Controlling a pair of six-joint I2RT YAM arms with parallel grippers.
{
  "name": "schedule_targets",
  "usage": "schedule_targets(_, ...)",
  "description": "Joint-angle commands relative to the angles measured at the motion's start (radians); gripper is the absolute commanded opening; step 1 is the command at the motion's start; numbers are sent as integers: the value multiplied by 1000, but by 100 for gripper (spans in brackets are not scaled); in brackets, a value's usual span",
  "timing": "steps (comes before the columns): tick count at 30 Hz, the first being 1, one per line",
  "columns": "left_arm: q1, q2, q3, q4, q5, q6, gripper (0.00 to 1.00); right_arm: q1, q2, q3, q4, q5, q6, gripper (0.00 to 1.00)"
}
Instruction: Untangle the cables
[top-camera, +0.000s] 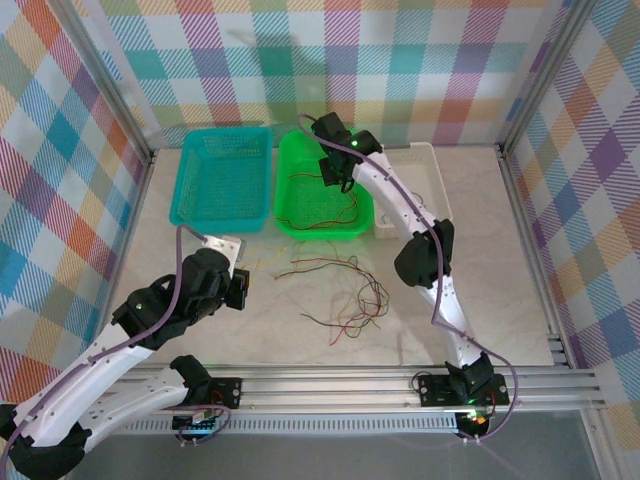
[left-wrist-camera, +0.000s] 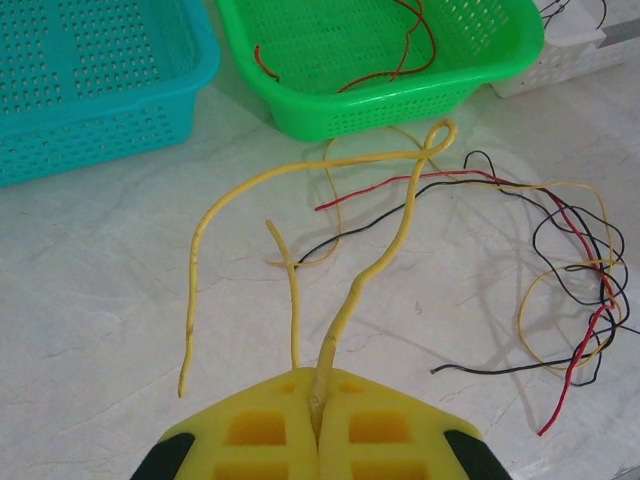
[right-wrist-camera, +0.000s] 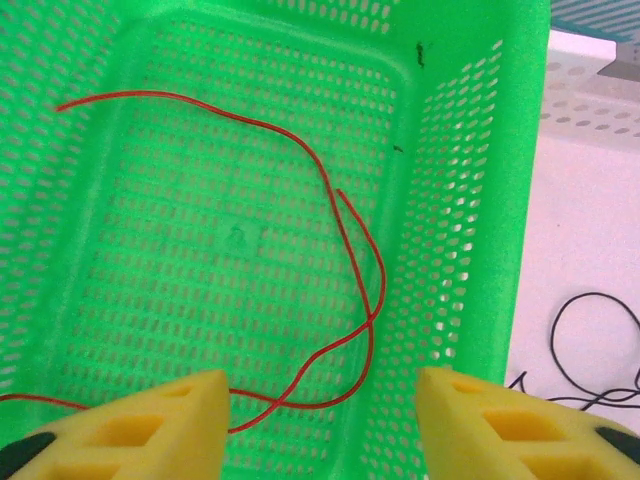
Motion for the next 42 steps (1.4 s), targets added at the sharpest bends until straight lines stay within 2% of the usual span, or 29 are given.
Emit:
schedule_targets(1,19,14,9,-5,-13,4,0,1,-152,-33,-22,-80,30,56)
schedule_targets(3,29,20,15,-6,-13,2,0,1,-227,-116,2,-103,34,58)
schedule_targets(9,58,44,49,-17,-19,-6,0,1,-515,-511,199,-163,35,67)
schedule_targets(12,68,67,75,-23,-9,-18,0,1,-620,-640,249,-177,46,71)
schedule_targets(16,75,77,121,-21,18,-42,0,1,-760,-818,309,-213,57,90)
schedule_targets(20,76,119,192,-34,-17,-50,0,1,-898,-986,356,-233,77,100)
schedule_targets(25,113,193,255,-2,-42,-55,0,2,-1055,-1165,380,-272,111,100)
schedule_targets(33,292,323,366,57,76,-143,0,5,-1259,-1419,410,-339,151,100)
schedule_targets(36,330,372,407,87,41,-153,0,9,-1321,-1502,447,-410,167,100)
schedule_targets(39,422,448,444,107,94,-171,0,17,-1359,-1585,464,-494,201,100)
schedule_targets(42,512,513,472,132,136,-197,0,36,-1382,-1666,488,-524,229,100)
